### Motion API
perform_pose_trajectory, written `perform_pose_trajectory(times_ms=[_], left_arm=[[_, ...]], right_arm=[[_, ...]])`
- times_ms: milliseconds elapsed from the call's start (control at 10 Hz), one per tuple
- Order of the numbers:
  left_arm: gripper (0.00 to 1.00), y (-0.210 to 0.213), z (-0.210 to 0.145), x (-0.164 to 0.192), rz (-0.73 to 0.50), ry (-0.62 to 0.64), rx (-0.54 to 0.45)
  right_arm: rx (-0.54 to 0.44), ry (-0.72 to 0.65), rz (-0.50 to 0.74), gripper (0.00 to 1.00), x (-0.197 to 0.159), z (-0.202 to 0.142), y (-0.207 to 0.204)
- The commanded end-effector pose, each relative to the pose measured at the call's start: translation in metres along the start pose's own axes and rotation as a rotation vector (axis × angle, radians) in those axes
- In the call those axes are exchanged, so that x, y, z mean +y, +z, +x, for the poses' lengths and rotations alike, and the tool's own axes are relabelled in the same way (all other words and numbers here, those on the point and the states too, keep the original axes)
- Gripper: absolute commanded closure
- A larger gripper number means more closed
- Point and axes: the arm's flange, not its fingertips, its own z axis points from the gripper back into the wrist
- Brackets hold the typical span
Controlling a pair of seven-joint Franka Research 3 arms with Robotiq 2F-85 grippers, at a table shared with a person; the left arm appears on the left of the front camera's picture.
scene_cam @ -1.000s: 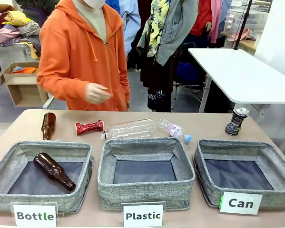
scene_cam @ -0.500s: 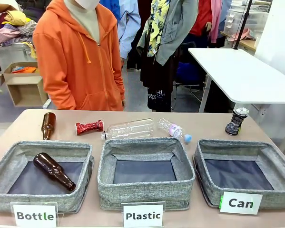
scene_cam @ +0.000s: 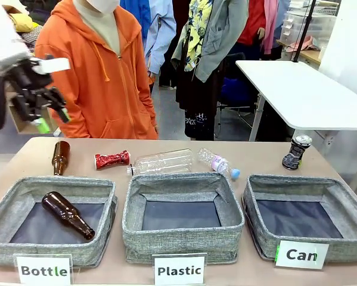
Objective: Sort the can waste into the basket.
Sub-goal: Pick up the can waste from the table and place it in the right Fabric basket.
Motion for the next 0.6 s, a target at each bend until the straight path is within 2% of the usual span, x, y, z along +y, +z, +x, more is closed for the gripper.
perform_pose_trajectory(times_ms=[0,300,500], left_arm=[[0.0,-0.011,0.009,0.042,-0.028,0.079,0.084],[0.0,-0.069,0.017,0.094,0.113,0.223,0.163],[0.0,-0.105,0.02,0.105,0.173,0.291,0.228]], right_arm=[[-0.022,0.029,0.028,0.0,-0.001,0.003,-0.001],[-0.022,0.029,0.028,0.0,-0.001,0.003,-0.001],[-0.022,0.029,0.028,0.0,-0.001,0.003,-0.001]])
